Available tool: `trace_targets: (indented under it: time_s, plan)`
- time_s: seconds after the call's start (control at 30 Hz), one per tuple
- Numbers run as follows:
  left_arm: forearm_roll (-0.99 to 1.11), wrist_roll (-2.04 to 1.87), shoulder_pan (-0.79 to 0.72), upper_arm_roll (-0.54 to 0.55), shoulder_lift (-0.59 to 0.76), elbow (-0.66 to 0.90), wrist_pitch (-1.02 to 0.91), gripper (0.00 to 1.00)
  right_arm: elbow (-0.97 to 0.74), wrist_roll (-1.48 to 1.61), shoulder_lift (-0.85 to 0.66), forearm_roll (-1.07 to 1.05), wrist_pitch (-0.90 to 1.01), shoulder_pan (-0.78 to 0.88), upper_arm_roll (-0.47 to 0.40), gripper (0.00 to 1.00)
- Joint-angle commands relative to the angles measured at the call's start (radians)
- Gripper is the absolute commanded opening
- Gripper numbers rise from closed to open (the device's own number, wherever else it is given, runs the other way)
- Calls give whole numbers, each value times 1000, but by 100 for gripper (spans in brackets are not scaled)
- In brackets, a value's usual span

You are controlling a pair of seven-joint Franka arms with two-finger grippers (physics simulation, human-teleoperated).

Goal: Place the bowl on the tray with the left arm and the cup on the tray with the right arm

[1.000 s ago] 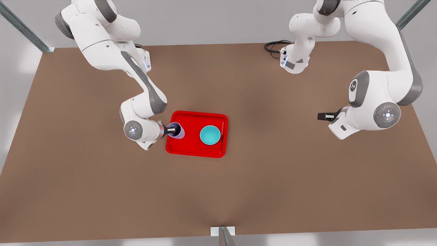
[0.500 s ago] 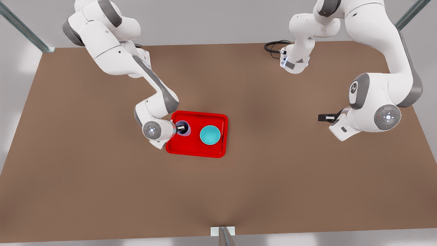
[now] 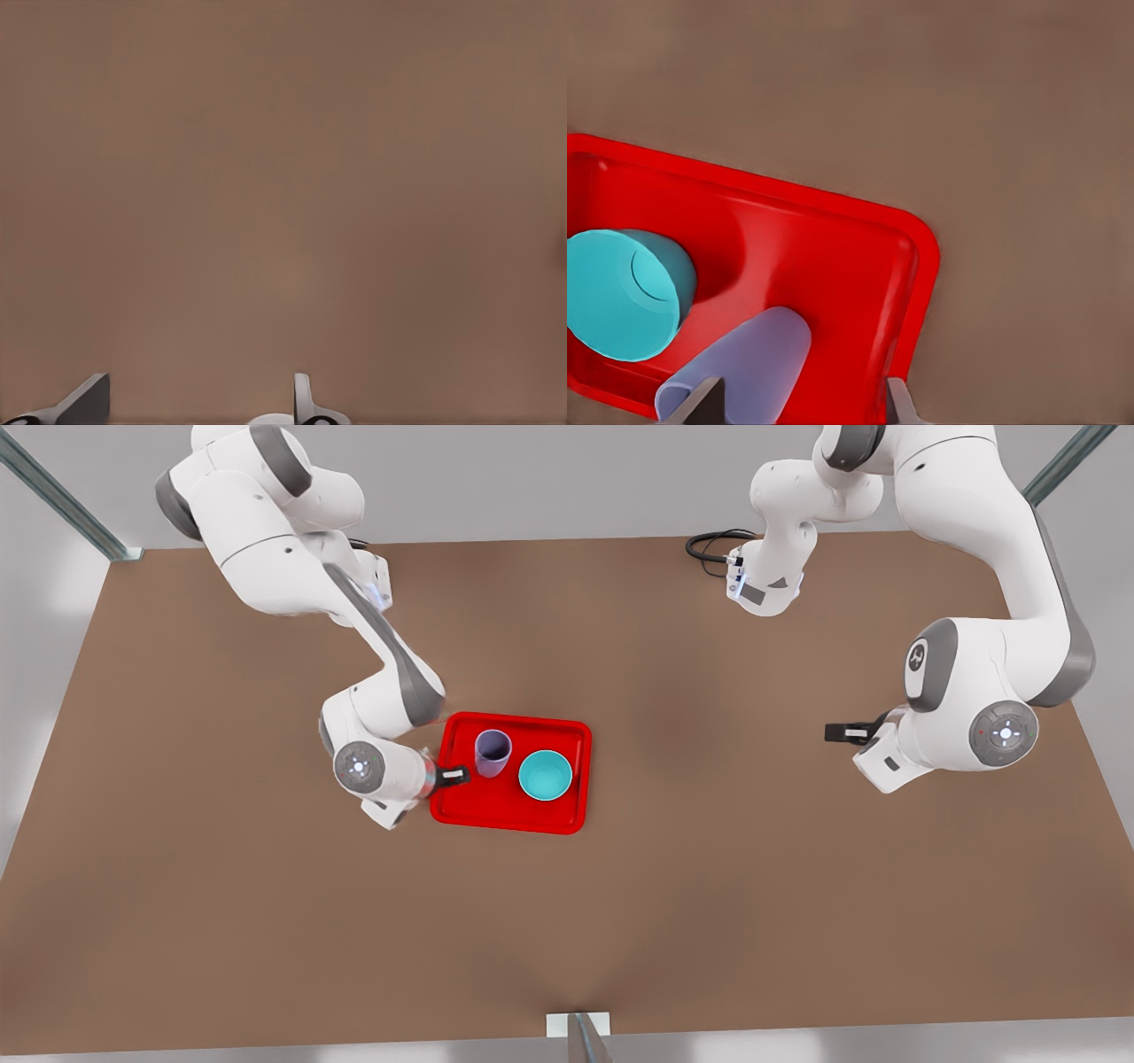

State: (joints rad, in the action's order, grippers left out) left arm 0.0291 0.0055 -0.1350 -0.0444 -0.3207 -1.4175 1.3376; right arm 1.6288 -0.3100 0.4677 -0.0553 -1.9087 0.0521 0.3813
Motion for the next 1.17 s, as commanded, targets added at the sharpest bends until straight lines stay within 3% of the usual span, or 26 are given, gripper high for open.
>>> trace_targets:
  time_s: [0.0,0.07,0.13,0.2,0.27,0.37,1.13]
  plan:
    - [0,-1,0,1,0,0,0,100,-18,-1,-15,2,7,-3,-4,100]
    - [0,1,2,0,-1,0,0,100,-155,14,-46,72,65,-43,-58,100]
    - [0,-1,2,0,-1,2,0,100,-279,101,-89,71,246,-166,-62,100]
    - [0,-1,2,0,0,2,0,100,-225,140,-205,78,310,-221,-67,100]
    - [2,1,2,0,0,2,-2,100,-149,147,-273,66,312,-123,-228,100]
    - [2,1,2,-6,-1,2,0,100,-118,161,-294,38,303,-81,-300,100]
    - [-18,-18,0,-3,-54,62,-17,100,-124,192,-276,20,300,-90,-312,100]
